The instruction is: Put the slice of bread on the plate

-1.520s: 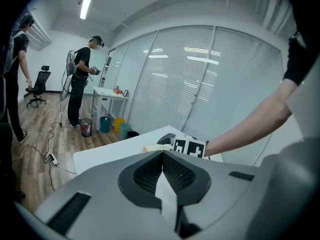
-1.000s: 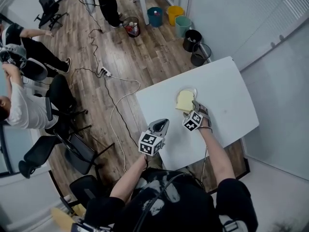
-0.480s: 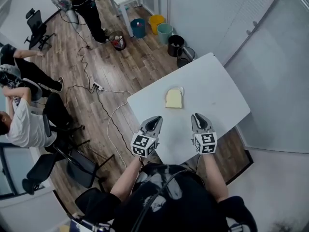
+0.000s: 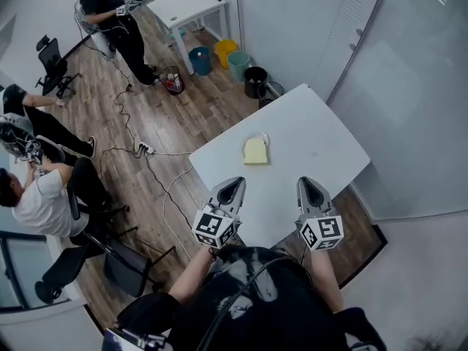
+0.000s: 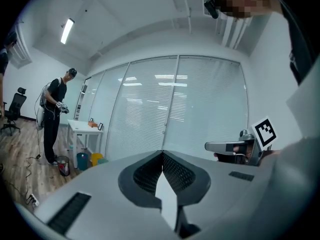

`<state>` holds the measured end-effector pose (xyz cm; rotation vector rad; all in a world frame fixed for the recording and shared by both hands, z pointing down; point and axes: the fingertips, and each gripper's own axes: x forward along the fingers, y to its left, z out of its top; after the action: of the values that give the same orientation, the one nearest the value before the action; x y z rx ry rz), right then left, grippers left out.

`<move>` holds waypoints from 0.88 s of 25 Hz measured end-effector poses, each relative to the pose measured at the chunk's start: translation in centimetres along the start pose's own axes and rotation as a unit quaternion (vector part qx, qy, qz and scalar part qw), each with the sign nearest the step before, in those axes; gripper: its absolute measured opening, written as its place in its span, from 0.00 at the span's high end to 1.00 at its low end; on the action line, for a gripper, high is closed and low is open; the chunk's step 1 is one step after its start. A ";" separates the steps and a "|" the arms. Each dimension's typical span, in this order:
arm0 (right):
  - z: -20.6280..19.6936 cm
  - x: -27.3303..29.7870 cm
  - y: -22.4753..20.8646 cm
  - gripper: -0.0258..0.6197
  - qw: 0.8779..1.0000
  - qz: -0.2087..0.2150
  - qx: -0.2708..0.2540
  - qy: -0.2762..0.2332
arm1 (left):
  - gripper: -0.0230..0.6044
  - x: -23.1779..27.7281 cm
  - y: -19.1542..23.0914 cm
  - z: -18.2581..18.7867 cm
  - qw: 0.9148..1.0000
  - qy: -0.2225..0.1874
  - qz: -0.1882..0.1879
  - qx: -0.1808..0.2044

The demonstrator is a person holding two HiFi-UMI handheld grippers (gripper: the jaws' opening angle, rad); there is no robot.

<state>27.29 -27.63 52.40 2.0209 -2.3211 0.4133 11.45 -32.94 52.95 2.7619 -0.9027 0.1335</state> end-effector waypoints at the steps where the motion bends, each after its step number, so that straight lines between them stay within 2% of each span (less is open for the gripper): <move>1: 0.3 -0.3 0.2 0.92 1.000 0.002 -0.001 -0.006 | 0.95 -0.2 -0.5 0.4 1.000 -0.004 -0.004 0.004; 6: 1.2 -1.8 1.4 0.95 1.000 0.002 -0.001 -0.019 | 0.95 -1.5 -2.2 1.1 1.000 -0.015 -0.005 0.023; 22: 0.8 -1.5 2.8 0.95 0.999 0.030 -0.007 -0.013 | 0.95 -2.7 -1.6 1.3 0.999 -0.024 0.023 0.022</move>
<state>24.89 -25.98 50.85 1.9674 -2.3970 0.3745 10.24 -30.42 50.96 2.7972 -0.9863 0.0956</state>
